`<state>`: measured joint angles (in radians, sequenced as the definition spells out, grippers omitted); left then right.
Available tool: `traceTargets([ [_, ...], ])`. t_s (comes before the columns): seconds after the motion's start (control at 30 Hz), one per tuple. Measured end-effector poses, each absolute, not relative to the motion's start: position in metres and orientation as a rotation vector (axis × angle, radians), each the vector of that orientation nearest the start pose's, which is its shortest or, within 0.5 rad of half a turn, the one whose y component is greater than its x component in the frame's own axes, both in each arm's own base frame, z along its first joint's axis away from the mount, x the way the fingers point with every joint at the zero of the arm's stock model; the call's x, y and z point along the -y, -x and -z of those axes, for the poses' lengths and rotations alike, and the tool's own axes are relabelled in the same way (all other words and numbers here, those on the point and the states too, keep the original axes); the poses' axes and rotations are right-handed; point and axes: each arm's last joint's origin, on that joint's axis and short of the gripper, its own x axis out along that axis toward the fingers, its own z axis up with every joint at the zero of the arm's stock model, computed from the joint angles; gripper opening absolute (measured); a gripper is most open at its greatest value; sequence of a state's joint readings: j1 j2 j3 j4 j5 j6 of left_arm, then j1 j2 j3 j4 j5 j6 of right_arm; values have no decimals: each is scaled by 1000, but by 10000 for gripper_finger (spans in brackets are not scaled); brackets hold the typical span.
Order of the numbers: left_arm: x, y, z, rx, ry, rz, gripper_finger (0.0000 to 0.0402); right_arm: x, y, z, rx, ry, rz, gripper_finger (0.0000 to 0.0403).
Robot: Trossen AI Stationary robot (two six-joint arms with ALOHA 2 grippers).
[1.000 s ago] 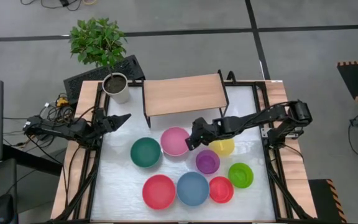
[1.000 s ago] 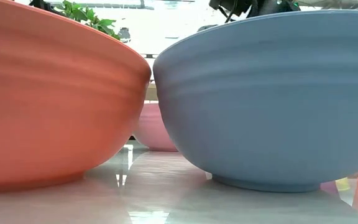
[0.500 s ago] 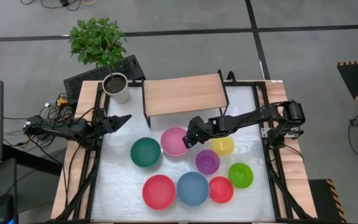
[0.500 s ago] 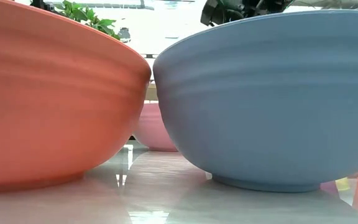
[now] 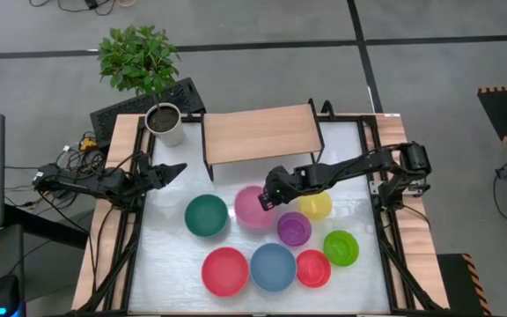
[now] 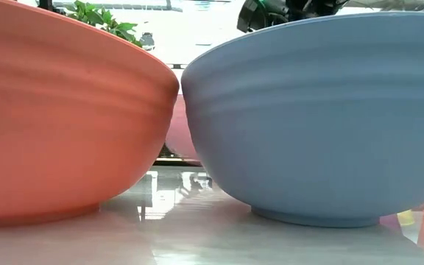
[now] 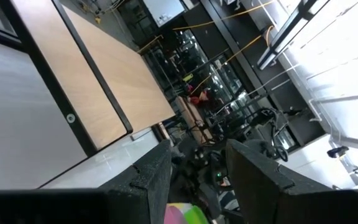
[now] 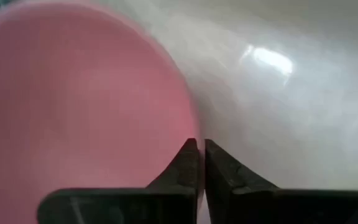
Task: Place and stack bowls onto a shelf
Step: Put the pink bowl on the shelf
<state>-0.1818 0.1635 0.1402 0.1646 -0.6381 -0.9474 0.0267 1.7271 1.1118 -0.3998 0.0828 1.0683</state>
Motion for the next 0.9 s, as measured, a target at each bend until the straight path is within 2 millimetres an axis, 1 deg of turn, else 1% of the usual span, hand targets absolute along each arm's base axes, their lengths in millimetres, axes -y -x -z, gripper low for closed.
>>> traceTargets([
  [0.13, 0, -98, -213, 337, 985, -364, 140, -6, -348, -190, -901, -969, 524, 27],
  [0.2, 0, -97, -213, 337, 984, -363, 140, -7, -347, -198, -890, -989, 479, 27],
  [0.27, 0, -97, -213, 337, 984, -364, 140, -7, -344, -214, -848, -1003, 433, 27],
  [0.33, 0, -97, -213, 337, 984, -364, 140, -5, -339, -237, -799, -1005, 396, 27],
  [0.4, 0, -97, -213, 337, 984, -363, 140, 1, -329, -262, -765, -984, 378, 27],
  [0.43, 0, -98, -213, 337, 984, -363, 140, 6, -323, -277, -734, -971, 379, 27],
  [0.5, 0, -97, -213, 337, 985, -363, 140, 18, -305, -304, -688, -933, 433, 27],
  [0.6, 0, -97, -213, 337, 984, -366, 140, 42, -273, -345, -622, -867, 600, 27],
  [0.67, 0, -97, -213, 339, 983, -378, 140, 58, -253, -363, -618, -814, 733, 27],
  [0.77, 0, -97, -212, 338, 978, -399, 140, 81, -229, -389, -608, -758, 864, 27],
  [0.83, -1, -97, -212, 345, 978, -414, 140, 96, -220, -403, -603, -733, 910, 27],
  [0.9, -1, -97, -212, 350, 977, -426, 140, 112, -215, -408, -647, -708, 961, 27],
])
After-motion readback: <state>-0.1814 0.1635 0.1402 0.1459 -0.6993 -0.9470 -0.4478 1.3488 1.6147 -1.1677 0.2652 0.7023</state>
